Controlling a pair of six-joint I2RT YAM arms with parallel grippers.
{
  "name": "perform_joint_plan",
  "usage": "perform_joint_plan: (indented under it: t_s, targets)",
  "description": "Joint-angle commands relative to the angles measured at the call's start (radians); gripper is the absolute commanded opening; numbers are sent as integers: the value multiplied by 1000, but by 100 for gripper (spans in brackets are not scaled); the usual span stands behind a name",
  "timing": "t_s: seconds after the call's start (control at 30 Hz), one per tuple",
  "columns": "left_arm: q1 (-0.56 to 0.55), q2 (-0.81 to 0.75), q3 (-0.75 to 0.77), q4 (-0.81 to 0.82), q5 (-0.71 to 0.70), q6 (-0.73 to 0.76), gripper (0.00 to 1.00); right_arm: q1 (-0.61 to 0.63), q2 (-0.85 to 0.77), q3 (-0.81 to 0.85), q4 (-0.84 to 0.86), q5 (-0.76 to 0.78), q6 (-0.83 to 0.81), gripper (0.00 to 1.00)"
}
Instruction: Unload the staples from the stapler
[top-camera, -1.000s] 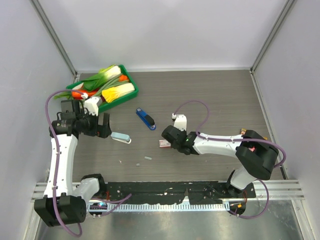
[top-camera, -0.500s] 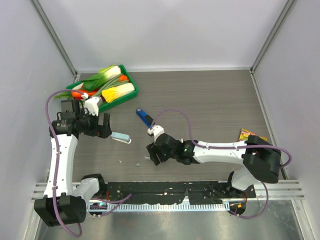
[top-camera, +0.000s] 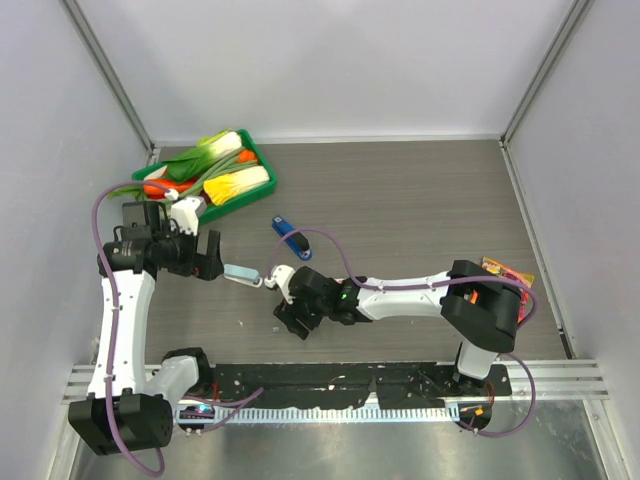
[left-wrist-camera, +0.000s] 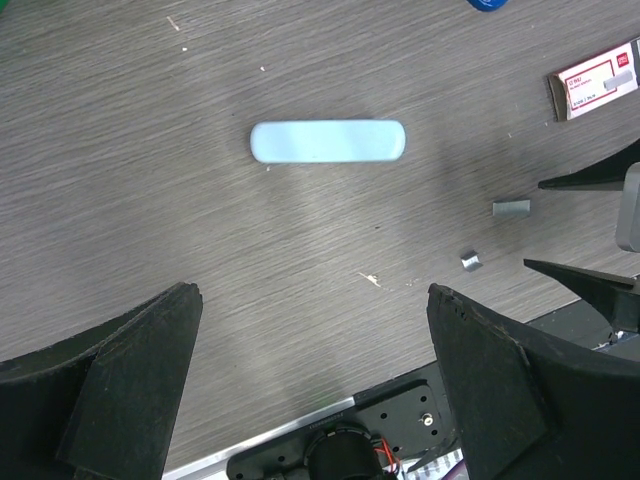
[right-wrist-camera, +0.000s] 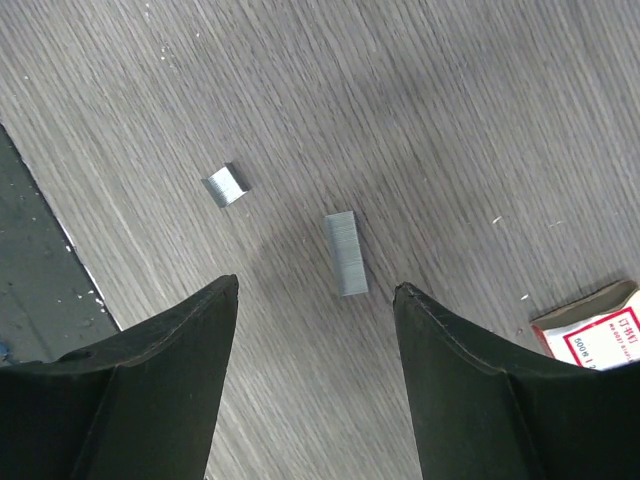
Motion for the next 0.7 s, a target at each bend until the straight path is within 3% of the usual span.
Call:
perform_joint_plan:
  t_s: [0.0, 0.37, 0.67]
  targets:
    - [1, -25, 31, -15, 29, 19, 100, 1, 16, 45, 14, 24, -69, 69]
    - [1, -21, 36, -15, 37, 21, 100, 1, 58, 38, 12, 67, -76, 63]
    - [3, -27, 41, -21, 40, 29, 100, 0, 73, 45, 9, 75, -57, 47]
